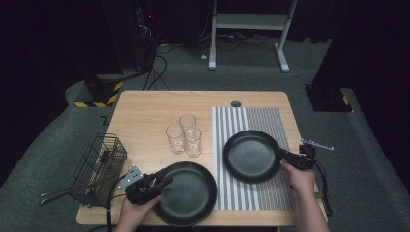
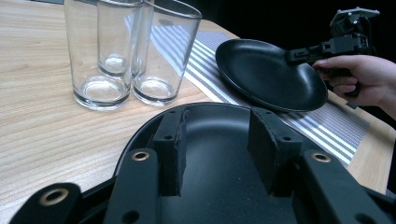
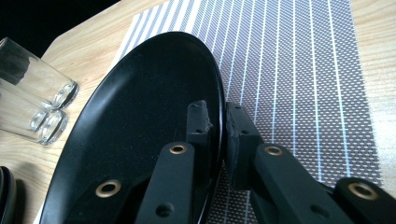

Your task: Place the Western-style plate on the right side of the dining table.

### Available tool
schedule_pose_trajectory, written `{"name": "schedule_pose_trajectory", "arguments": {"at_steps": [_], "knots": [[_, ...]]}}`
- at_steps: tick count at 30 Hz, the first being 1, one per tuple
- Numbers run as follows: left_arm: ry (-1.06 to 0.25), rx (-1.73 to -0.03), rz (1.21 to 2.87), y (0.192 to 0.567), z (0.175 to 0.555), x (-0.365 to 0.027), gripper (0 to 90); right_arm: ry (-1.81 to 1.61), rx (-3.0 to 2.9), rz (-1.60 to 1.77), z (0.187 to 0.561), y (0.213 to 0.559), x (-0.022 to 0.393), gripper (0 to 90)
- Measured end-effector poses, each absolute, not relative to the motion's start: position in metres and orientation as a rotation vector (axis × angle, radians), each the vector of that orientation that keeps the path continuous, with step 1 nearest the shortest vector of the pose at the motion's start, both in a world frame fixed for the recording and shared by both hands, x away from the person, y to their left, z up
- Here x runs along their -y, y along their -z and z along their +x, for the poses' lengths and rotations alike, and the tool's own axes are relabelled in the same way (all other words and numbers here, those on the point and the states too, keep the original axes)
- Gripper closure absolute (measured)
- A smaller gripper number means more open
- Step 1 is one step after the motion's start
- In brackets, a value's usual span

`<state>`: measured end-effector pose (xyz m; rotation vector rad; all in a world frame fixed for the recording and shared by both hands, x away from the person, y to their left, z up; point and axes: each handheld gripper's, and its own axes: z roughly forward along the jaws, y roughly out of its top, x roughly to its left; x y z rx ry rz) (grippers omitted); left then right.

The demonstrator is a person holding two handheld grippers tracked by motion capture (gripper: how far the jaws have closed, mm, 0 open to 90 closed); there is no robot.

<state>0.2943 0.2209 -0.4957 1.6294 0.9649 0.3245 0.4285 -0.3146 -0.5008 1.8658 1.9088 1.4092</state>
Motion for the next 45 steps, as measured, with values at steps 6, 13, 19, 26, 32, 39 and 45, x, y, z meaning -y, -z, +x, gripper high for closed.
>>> {"name": "schedule_pose_trajectory", "arguments": {"at_steps": [6, 13, 19, 26, 32, 39, 45], "knots": [[-0.324, -0.965, 1.629, 0.496, 0.295, -0.221, 57.7, -1.418, -1.903, 1.881, 0.43, 0.505, 0.317, 81.6], [-0.324, -0.965, 1.635, 0.496, 0.295, -0.22, 57.7, -1.407, -1.898, 1.893, 0.432, 0.508, 0.318, 81.8], [-0.324, -0.964, 1.636, 0.496, 0.295, -0.22, 57.7, -1.397, -1.898, 1.905, 0.432, 0.511, 0.319, 81.7], [-0.33, -0.964, 1.649, 0.496, 0.295, -0.22, 57.7, -1.368, -1.895, 1.904, 0.433, 0.511, 0.318, 81.8], [-0.337, -0.963, 1.656, 0.496, 0.295, -0.219, 57.6, -1.353, -1.898, 1.911, 0.433, 0.512, 0.318, 81.7], [-0.341, -0.964, 1.658, 0.496, 0.295, -0.22, 57.6, -1.318, -1.897, 1.916, 0.434, 0.512, 0.317, 81.8], [-0.351, -0.964, 1.67, 0.496, 0.294, -0.219, 57.4, -1.292, -1.896, 1.911, 0.432, 0.512, 0.318, 82.7]]}}
